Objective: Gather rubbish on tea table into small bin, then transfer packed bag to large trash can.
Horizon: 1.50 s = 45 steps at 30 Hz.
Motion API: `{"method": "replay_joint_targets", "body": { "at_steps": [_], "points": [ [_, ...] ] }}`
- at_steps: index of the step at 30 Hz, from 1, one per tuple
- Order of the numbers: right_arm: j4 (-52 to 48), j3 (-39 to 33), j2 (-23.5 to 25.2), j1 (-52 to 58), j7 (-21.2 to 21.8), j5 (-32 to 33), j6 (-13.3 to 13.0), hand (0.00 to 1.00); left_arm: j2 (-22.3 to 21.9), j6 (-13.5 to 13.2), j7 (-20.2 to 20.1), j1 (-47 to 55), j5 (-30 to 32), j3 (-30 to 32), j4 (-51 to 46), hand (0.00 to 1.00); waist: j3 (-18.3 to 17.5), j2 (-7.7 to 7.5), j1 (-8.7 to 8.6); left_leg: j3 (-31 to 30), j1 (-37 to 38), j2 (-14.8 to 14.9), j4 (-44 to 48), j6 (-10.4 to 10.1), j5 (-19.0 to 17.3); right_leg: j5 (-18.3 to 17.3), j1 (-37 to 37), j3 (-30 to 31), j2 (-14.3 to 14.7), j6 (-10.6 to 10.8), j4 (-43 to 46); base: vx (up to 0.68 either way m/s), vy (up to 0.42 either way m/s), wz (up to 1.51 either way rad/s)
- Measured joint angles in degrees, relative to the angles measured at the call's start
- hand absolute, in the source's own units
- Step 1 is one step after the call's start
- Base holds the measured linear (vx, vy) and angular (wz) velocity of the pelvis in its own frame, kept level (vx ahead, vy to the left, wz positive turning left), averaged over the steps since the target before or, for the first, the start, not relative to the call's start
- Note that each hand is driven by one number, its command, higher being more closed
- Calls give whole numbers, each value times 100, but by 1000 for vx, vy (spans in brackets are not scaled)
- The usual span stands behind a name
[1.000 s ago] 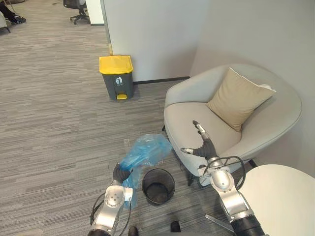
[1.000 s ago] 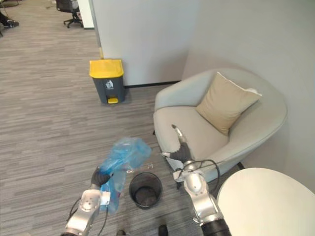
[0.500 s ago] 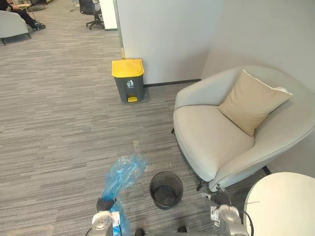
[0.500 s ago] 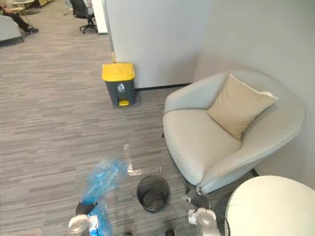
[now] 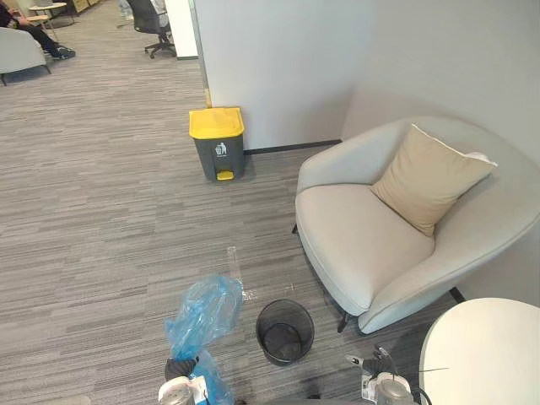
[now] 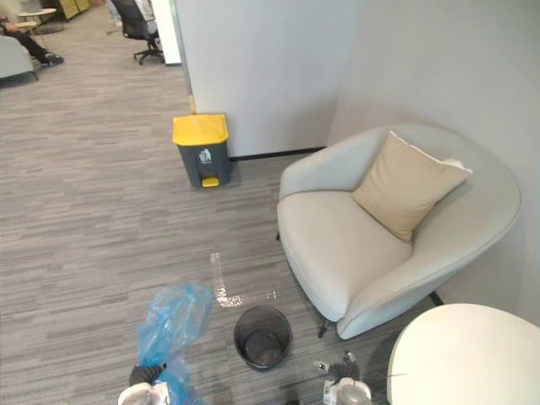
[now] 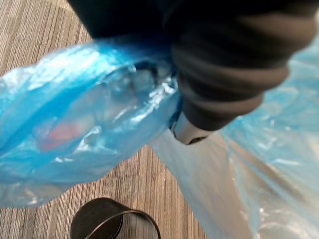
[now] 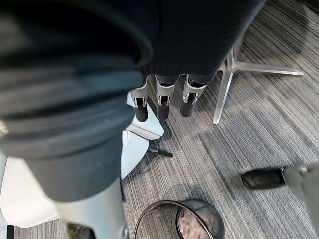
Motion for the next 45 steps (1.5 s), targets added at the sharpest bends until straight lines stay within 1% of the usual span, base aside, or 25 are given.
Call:
{"method": "replay_joint_targets", "body": {
  "at_steps": [2, 4, 5, 6, 8, 10, 12, 14, 15, 17, 18, 19, 20, 21, 22, 24, 26, 28, 30, 33, 36, 39, 42, 44, 45],
  "points": [
    [-85, 125, 88, -86, -10, -5, 1, 0, 10, -2, 5, -25, -36, 0, -170, 100, 136, -83, 23, 84, -176, 22, 262, 40, -129, -11, -212, 60, -7, 16, 246, -105, 5, -30],
    [-225, 132, 190, -116, -37, -10, -8, 0, -51, -5, 20, -63, -106, 57, -450, 100, 196, -135, 29, 156, -602, 127, 802, 153, -326, 129, -508, 83, -2, 174, 442, -137, -9, -20],
    [-229, 129, 215, -152, -99, -9, 1, 0, -161, -24, 46, -86, -121, 81, -625, 100, 255, -35, 82, 179, -802, 273, 1015, 204, -369, -311, -806, -103, 17, -3, 1444, -93, 10, 3],
    [-226, 133, 223, -141, -120, -9, 2, 0, -169, -31, 52, -112, -121, 60, -685, 100, 269, -14, 92, 125, -826, 285, 1089, 210, -376, -614, -911, -203, -28, -77, 2126, -66, 16, 21],
    [-224, 150, 278, -136, -142, -8, -11, 0, -199, -82, 52, -76, -115, 48, -1008, 100, 205, -119, 145, -70, -915, 236, 1377, 221, -390, -1199, -672, -241, -263, 33, 3263, 2, -70, 42],
    [-228, 176, 280, -185, -149, -7, -32, 0, -200, -142, 50, -56, -111, 57, -1097, 100, 158, -194, 230, -141, -1170, 226, 1631, 217, -386, -1513, -422, -293, -387, 50, 3318, -55, -151, 34],
    [-214, 174, 273, -291, -171, -7, -31, 0, -237, -166, 51, -87, -148, 53, -1131, 100, 160, -208, 295, -198, -1416, 289, 1873, 163, -352, -1789, -77, -426, -346, -19, 2636, -136, -159, 17],
    [-218, 210, 251, -471, -222, -2, -32, 0, -377, -165, 55, -2, -219, 52, -1192, 100, 184, -49, 424, -198, -1611, 467, 1881, -56, -205, -1934, 131, -613, -174, -155, 1839, -266, -211, -8],
    [-220, 305, 178, -505, -236, 3, -30, 0, -382, -157, 46, 11, -235, -76, -1206, 100, 263, 170, 426, -341, -1712, 621, 1852, -116, -119, -1852, 130, -763, 4, -239, 1722, -285, -205, 17],
    [-215, 408, 142, -388, -258, 4, -11, 0, -387, -160, 51, 14, -276, -241, -1218, 100, 295, 290, 418, -529, -1685, 710, 1536, -223, 171, -1815, 93, -1012, 165, -337, 1786, -312, -205, 57],
    [-212, 431, 152, -364, -304, 5, 4, 0, -408, -160, 43, 23, -294, -285, -1271, 100, 275, 322, 401, -480, -1709, 818, 1216, -378, 152, -1731, -7, -1279, 235, -480, 1784, -359, -210, 74],
    [-215, 406, 166, -377, -329, 3, 0, 0, -372, -161, 43, -7, -308, -278, -1282, 100, 308, 210, 391, -317, -1749, 830, 1235, -342, 130, -1673, -61, -1375, 178, -561, 1710, -332, -192, 82],
    [-211, 389, 187, -454, -382, 11, -3, 0, -365, -164, 27, -55, -315, -340, -1367, 100, 370, 183, 358, -23, -1888, 910, 1718, -196, 56, -1620, -98, -1533, 109, -625, 1701, -197, -112, 88],
    [-206, 390, 137, -459, -420, 13, -4, 0, -370, -164, -9, -24, -314, -436, -1467, 100, 420, 146, 332, 73, -1938, 935, 2457, -96, -101, -1554, -113, -1774, 57, -685, 1730, -191, -119, 84],
    [-207, 390, 128, -439, -432, 15, -4, 0, -373, -165, -11, -7, -314, -461, -1480, 100, 414, 141, 321, 102, -1918, 964, 2700, -76, -225, -1544, -121, -1864, 54, -695, 1733, -181, -57, 94],
    [-206, 386, 159, -389, -452, 48, -8, 0, -370, -164, -116, 9, -309, -486, -1496, 100, 419, 125, 213, 128, -1706, 1038, 3203, -214, -967, -1482, -123, -2332, -50, -702, 1724, -181, 11, 102],
    [-200, 338, 207, -301, -452, 55, -8, 0, -368, -162, -132, 33, -301, -547, -1489, 100, 428, 99, 210, 157, -1437, 1059, 3235, -277, -1277, -1426, -128, -2547, -174, -627, 1731, -154, 94, 74],
    [-204, 176, 276, -176, -454, 66, -9, 0, -365, -162, -136, 27, -254, -638, -1425, 100, 402, 143, 204, 161, -1129, 1020, 2837, -465, -1419, -1354, -131, -2734, -282, -496, 1728, -145, 182, 67],
    [-184, 97, 399, -35, -452, 107, 4, 0, -333, -163, -127, 26, -202, -651, -1297, 100, 367, 24, 207, 163, -1064, 732, 2379, -421, -1281, -1259, -215, -2718, -497, -318, 1724, -158, 280, 37],
    [-177, 38, 404, 114, -451, 219, 16, 0, -244, -154, -122, 40, -111, -683, -1072, 100, 311, -42, 204, 139, -1006, 398, 2151, -292, -1213, -1039, -200, -2659, -741, -136, 1627, -81, 207, 10],
    [-176, -7, 410, 136, -453, 222, 35, 0, -179, -155, -123, 67, -33, -733, -1075, 100, 285, -80, 177, 148, -985, 248, 2055, -180, -1234, -926, -238, -2543, -872, -158, 1753, -55, 124, 2],
    [-176, -8, 443, 153, -453, 222, 48, 0, -130, -155, -120, 71, -32, -726, -1079, 100, 290, -73, 149, 28, -947, 239, 2055, -165, -1243, -828, -591, -2259, -979, -290, 2609, 4, 54, 21],
    [-170, -5, 438, 187, -452, 222, 48, 0, -121, -156, -116, 110, -35, -727, -1103, 100, 328, -54, 117, -259, -816, 251, 2021, -103, -1254, -693, -1043, -1657, -910, -483, 3623, 75, -26, 36],
    [-154, -7, 429, 186, -447, 222, 46, 0, -94, -161, -113, 98, -34, -725, -1104, 100, 336, -50, 85, -460, -814, 333, 1987, -104, -1260, -1113, -1151, -1395, -607, -296, 3554, 132, -153, 48],
    [-146, -1, 426, 185, -447, 222, 46, 0, -98, -161, -114, 89, -35, -723, -1103, 100, 333, -70, 81, -550, -834, 362, 1965, -133, -1273, -1248, -1172, -1391, -436, -300, 3178, 115, -174, 46]
  ]
}}
